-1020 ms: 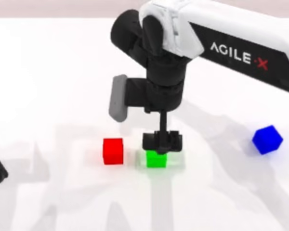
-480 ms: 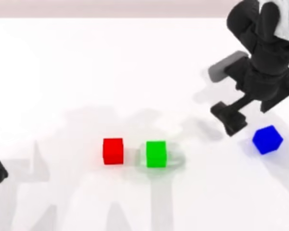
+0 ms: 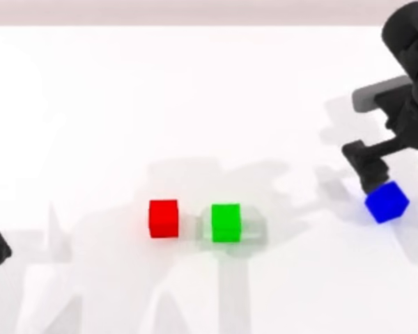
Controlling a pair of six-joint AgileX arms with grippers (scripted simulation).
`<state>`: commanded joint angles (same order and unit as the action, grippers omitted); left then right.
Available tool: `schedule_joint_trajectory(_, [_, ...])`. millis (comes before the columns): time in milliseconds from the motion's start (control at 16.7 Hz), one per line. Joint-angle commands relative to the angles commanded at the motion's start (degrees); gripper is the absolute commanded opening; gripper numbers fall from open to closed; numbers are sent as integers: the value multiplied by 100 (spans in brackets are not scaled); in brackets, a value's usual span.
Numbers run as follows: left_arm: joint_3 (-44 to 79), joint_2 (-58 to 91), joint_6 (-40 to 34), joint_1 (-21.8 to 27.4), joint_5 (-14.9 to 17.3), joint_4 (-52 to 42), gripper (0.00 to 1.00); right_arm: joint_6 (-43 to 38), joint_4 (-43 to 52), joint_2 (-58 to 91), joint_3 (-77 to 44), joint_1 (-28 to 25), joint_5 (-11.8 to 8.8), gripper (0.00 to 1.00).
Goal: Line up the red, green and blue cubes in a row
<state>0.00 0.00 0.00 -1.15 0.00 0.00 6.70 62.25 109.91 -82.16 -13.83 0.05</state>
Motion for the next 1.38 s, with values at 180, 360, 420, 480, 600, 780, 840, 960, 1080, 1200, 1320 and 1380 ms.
schedule_joint_trajectory(180, [0,0,0,0,0,0,100,2,-77,56,37,-16,1,100])
schedule_joint_trajectory(360, [0,0,0,0,0,0,100,-11,-566,243,322,-7,1,100])
schedule_joint_trajectory(420, [0,0,0,0,0,0,100,-14,-784,330,452,-7,2,100])
schedule_joint_trajectory(480, [0,0,0,0,0,0,100,-16,-1013,423,587,-7,2,100])
schedule_joint_trajectory(600, [0,0,0,0,0,0,100,-19,-1454,603,846,-10,4,100])
schedule_joint_trajectory(780, [0,0,0,0,0,0,100,-22,-1853,768,1083,-11,5,100])
schedule_joint_trajectory(840, [0,0,0,0,0,0,100,-22,-1872,777,1095,-11,5,100])
schedule_joint_trajectory(960, [0,0,0,0,0,0,100,-22,-1872,777,1095,-11,5,100])
schedule_joint_trajectory(1080, [0,0,0,0,0,0,100,-22,-1872,777,1095,-11,5,92])
schedule_joint_trajectory(1200, [0,0,0,0,0,0,100,-22,-1872,777,1095,-11,5,77])
schedule_joint_trajectory(1320, [0,0,0,0,0,0,100,-22,-1872,777,1095,-11,5,62])
schedule_joint_trajectory(1380, [0,0,0,0,0,0,100,-22,-1872,777,1095,-11,5,55])
